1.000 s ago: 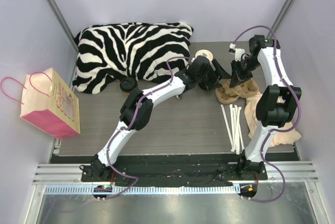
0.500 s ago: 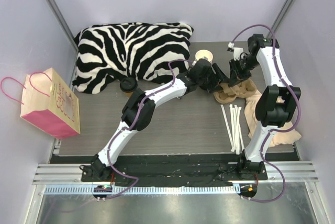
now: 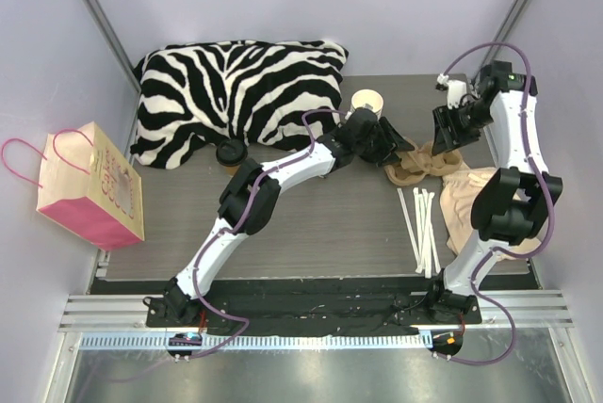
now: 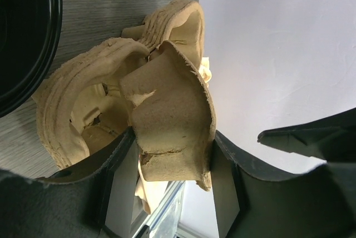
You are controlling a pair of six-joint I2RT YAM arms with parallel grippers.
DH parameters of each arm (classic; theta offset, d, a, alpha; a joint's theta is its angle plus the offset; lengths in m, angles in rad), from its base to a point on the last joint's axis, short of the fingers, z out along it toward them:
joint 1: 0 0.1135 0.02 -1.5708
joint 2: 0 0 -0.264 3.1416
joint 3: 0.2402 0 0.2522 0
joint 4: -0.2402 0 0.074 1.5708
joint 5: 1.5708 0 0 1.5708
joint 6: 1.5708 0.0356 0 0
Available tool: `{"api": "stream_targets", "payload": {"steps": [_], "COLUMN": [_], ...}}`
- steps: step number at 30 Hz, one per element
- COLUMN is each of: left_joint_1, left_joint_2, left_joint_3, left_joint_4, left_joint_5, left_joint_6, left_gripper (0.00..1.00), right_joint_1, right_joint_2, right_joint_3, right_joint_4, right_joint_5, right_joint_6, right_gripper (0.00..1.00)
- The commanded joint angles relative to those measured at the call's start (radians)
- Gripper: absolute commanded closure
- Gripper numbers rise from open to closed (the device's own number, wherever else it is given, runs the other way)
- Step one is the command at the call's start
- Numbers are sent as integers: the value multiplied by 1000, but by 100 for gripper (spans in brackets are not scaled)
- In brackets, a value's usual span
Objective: Pack the takeout coffee
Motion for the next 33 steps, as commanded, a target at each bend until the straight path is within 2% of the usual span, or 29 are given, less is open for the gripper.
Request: {"api": "stream_targets", "payload": {"steps": [1,5,14,21,29,33], "left_joint_1": [3,15,23,23,24,23], "left_joint_2": [-20,-34,-58,-63,-67,-67], "left_joint_3": [-13,-37,-48,-48,-52,-54], "left_joint_4": [75,148,262,288,293,291], "left_joint_5": [34,54,87,97,103,105], "left_joint_6": [-23,-46,-92,-101,-109,-107], "left_gripper": [80,90,99,100,100,100], "right_joint_1": [-22,-48,-58,-58,-58,-58], "right_joint_2": [-90,-87,-113,-136,-147,-137], "right_joint_3": [-100,-132,-186,-234,-309,-326], "right_joint_4": [57,97,190,245,327,347], "right_joint_5": [82,100,145,162,160,165], "right_joint_6": [-125,-165,-228,-256,-286,-311], "right_gripper": [51,52,54,55,63,64]}}
